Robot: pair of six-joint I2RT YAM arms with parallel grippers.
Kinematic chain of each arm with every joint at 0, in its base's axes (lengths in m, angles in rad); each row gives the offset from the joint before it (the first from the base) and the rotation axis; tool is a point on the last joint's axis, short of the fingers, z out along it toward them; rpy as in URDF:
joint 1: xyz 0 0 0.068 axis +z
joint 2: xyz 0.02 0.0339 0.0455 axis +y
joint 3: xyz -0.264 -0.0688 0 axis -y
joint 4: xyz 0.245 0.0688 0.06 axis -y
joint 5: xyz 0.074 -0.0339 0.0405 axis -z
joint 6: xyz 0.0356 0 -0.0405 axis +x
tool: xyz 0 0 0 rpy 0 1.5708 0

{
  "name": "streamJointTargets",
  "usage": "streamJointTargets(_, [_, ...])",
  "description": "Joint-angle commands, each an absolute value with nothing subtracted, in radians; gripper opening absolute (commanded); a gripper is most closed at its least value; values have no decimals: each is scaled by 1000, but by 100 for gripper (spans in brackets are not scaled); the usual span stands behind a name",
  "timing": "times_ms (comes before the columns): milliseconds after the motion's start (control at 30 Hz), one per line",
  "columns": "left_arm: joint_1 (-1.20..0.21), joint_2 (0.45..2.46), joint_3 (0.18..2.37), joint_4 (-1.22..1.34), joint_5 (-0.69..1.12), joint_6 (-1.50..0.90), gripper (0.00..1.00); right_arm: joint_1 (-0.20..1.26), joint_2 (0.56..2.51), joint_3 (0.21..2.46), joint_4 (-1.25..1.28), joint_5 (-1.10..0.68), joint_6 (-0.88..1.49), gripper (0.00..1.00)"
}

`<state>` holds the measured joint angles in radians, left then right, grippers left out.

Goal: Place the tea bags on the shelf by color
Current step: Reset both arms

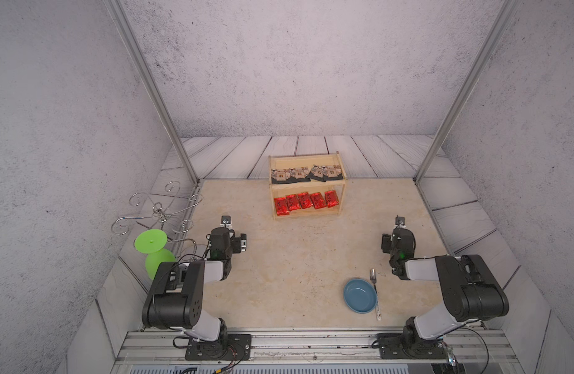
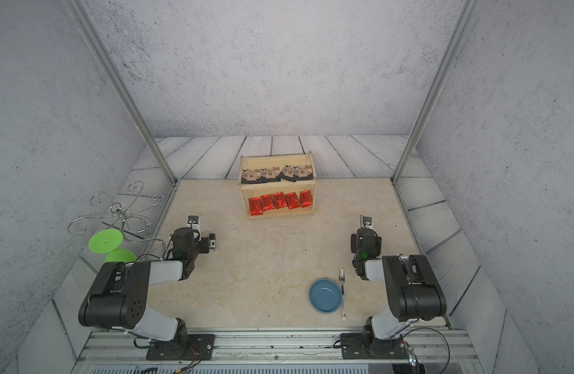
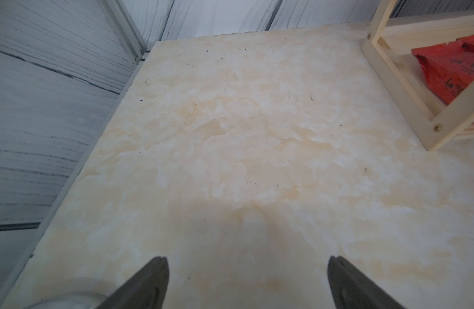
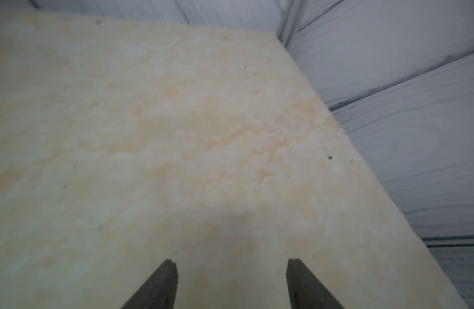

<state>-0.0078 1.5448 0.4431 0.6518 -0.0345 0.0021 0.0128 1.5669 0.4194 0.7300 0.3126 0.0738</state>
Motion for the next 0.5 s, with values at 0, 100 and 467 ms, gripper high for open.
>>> streamJointTargets(0, [30,1535,476,712,60,-9,98,6,1550,443,788,154,100,98])
streamJointTargets(100, [32,1551,473,742,58,-12,98,7,1548,420,818,131,71,99])
streamJointTargets(467, [32,1546,482,711,40,-17,98,26,1534,458,724,87,31,99])
